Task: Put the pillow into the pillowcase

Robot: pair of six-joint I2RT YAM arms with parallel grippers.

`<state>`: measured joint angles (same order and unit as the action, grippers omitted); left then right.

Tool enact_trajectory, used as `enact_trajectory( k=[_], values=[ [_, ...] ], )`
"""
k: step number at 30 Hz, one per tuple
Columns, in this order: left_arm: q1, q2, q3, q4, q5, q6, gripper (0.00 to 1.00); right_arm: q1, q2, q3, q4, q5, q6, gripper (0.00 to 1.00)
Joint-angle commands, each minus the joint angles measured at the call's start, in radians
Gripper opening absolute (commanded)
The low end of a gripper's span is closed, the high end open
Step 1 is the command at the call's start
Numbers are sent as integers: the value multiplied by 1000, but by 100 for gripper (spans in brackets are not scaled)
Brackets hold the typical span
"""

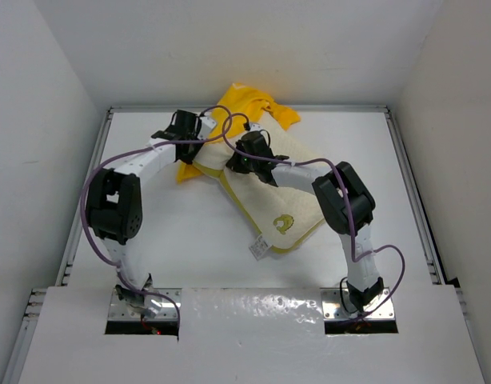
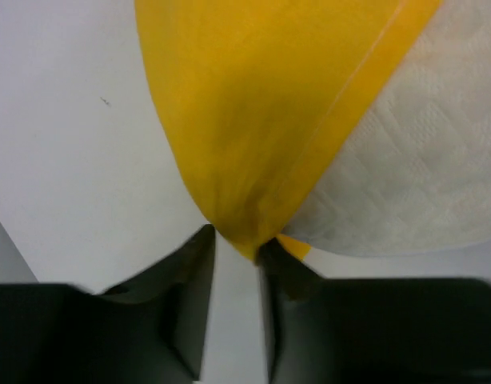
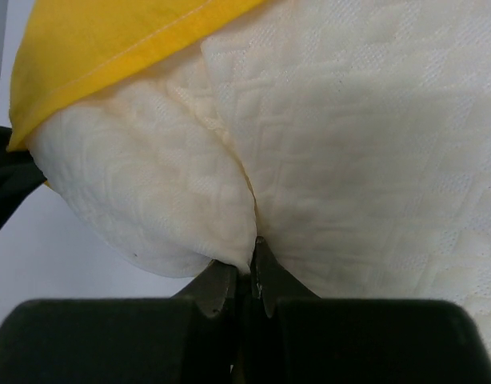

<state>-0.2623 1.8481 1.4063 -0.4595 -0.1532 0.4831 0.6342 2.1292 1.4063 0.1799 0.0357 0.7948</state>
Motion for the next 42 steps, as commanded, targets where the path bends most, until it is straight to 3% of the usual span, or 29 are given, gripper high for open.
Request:
enact_trajectory(
  k=[1,3,10,12,13,15,19,24,31,42],
  values=[
    [-6,34,20,59,-43,-17,16,2,-17,5,67,-31,40,0],
    [-6,48,31,38,-62,-20,0,2,-15,5,69,-31,40,0],
    [-5,25,189,-123,-16,-98,0,2,-34,8,84,-31,41,0],
    [-5,-4,262,-235,64,-127,0,2,-64,10,102,-27,70,0],
    [-8,-13,346,-273,205,-147,0,1,-74,8,119,-13,86,0],
    [-24,-33,416,-374,324,-146,0,-1,-89,20,127,41,133,0],
    [-135,-59,406,-441,359,-59,0,-24,-104,68,151,93,195,0],
    [-199,-52,271,-415,414,-31,0,-54,-104,126,173,157,228,0],
    [-207,-58,215,-349,501,-18,0,-74,-184,93,276,191,271,0],
    [-31,-101,256,-171,417,-153,0,-82,-354,-59,411,125,244,0]
  ],
)
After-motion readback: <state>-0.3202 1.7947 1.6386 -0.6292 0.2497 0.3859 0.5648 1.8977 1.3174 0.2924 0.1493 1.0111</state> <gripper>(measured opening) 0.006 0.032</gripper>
